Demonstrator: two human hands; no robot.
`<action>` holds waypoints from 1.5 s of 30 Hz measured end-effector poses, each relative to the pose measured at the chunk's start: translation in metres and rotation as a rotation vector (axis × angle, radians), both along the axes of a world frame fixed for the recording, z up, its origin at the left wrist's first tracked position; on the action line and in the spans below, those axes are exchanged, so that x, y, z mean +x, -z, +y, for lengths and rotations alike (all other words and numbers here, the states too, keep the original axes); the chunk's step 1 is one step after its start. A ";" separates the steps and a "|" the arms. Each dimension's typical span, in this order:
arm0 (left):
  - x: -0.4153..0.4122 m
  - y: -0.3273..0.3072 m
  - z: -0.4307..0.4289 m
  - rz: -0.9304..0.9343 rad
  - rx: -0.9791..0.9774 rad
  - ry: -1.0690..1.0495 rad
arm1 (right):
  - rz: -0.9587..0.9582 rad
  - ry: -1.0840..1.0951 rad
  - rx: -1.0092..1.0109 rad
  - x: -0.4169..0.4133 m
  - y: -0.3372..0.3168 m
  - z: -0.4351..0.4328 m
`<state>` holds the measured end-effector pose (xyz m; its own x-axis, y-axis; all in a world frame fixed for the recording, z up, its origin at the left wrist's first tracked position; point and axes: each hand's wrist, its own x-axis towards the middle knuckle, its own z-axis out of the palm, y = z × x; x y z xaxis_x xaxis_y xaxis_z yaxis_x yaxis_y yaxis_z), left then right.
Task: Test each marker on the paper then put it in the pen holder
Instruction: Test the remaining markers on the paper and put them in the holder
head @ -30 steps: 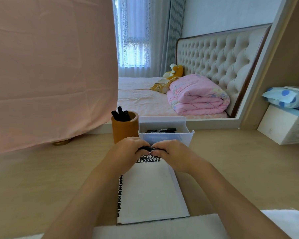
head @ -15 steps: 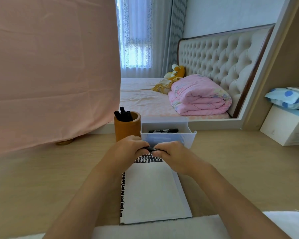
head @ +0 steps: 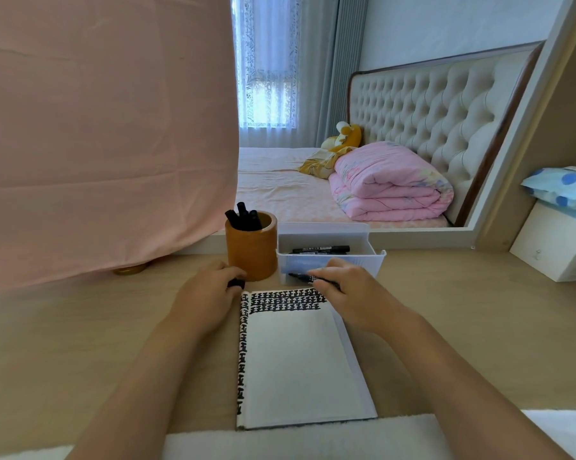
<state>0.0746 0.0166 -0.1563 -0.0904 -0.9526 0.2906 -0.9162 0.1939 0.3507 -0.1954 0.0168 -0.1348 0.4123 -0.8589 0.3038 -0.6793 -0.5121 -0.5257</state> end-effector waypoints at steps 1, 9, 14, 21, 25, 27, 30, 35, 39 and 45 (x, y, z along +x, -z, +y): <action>0.001 0.002 0.000 -0.001 0.001 -0.024 | -0.030 -0.003 0.035 0.001 0.000 0.000; 0.005 0.008 -0.003 -0.075 0.036 -0.071 | -0.314 -0.116 0.267 -0.001 -0.011 0.006; -0.016 -0.006 0.002 0.046 -0.128 0.017 | -0.563 -0.195 0.467 -0.007 -0.019 0.006; -0.064 -0.016 0.021 0.027 -0.087 0.322 | -0.703 -0.186 0.498 -0.026 -0.009 0.003; -0.083 -0.017 0.029 -0.056 -0.010 0.441 | -0.747 -0.056 0.482 -0.029 0.006 0.001; -0.090 -0.015 0.032 -0.117 0.014 0.452 | -0.649 -0.019 0.432 -0.030 0.013 0.001; -0.094 -0.010 0.035 -0.142 0.030 0.432 | -0.581 0.057 0.389 -0.025 0.019 0.001; -0.093 -0.003 0.040 -0.151 0.004 0.420 | -0.518 0.127 0.315 -0.021 0.024 -0.003; -0.093 -0.004 0.042 -0.152 0.014 0.411 | -0.477 0.133 0.274 -0.021 0.028 -0.007; -0.094 -0.008 0.044 -0.165 0.053 0.396 | -0.456 0.122 0.255 -0.022 0.030 -0.007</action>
